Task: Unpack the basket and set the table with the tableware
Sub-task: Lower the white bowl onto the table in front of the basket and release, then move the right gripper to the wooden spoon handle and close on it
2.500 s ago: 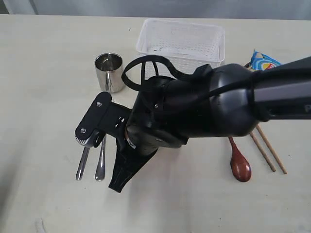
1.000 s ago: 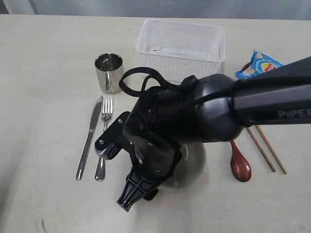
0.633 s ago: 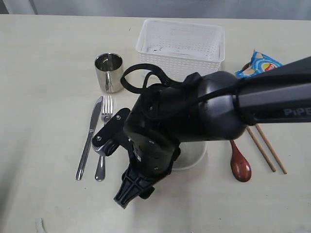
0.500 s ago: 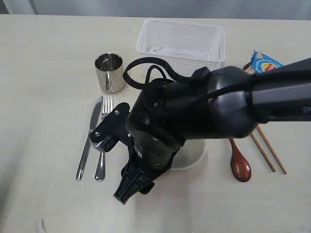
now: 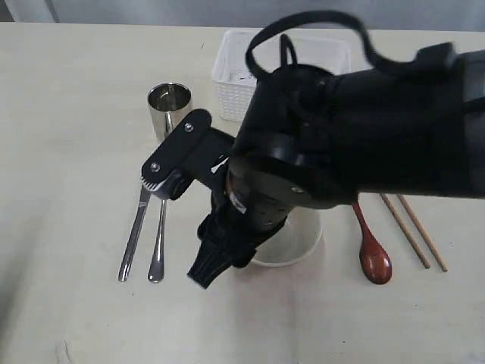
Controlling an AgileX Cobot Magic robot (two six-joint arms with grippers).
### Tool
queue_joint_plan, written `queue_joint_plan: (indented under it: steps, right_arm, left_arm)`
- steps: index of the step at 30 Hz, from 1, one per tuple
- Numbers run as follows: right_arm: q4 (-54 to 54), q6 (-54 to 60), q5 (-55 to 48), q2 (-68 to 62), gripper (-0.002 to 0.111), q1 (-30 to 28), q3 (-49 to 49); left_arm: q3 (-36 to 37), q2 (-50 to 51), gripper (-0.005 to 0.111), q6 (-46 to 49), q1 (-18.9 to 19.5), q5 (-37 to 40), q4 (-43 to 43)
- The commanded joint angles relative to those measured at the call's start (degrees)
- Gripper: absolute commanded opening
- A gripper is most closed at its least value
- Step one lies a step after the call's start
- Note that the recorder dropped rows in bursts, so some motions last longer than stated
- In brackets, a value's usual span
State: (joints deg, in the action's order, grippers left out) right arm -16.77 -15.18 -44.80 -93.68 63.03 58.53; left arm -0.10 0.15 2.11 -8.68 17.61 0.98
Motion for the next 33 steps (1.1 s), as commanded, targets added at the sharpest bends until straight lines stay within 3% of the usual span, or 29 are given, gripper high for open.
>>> queue_joint_plan:
  steps: [1, 3, 4, 8, 13, 21, 33]
  right_arm:
    - [-6.61, -3.74, -8.2, 6.32, 0.03, -0.09, 0.04]
    - [-9.08, -4.84, -10.95, 9.27, 0.002, -0.09, 0.04]
    - [-10.64, -6.24, -12.11, 10.69, 0.0, -0.2, 0.04]
    - [-12.27, -7.92, -14.25, 14.83, 0.0, -2.93, 0.04]
    - [-8.69, -8.9, -14.49, 16.3, 0.0, -12.67, -0.99]
    - [0.91, -9.06, -1.86, 15.52, 0.0, -27.0, -9.74]
    - [-0.22, -10.74, 1.51, 5.2, 0.0, -29.86, -11.6]
  left_arm:
    - [0.1, -0.15, 0.0, -0.2, 0.08, -0.45, 0.16]
    - [0.1, -0.15, 0.0, -0.2, 0.08, -0.45, 0.16]
    - [0.1, -0.15, 0.0, -0.2, 0.08, -0.45, 0.16]
    - [0.1, -0.15, 0.0, -0.2, 0.08, -0.45, -0.37]
    - [0.1, -0.15, 0.0, -0.2, 0.08, -0.45, -0.24]
    - [0.1, -0.15, 0.0, -0.2, 0.08, -0.45, -0.24]
    - [0.1, -0.15, 0.0, -0.2, 0.08, -0.45, -0.24]
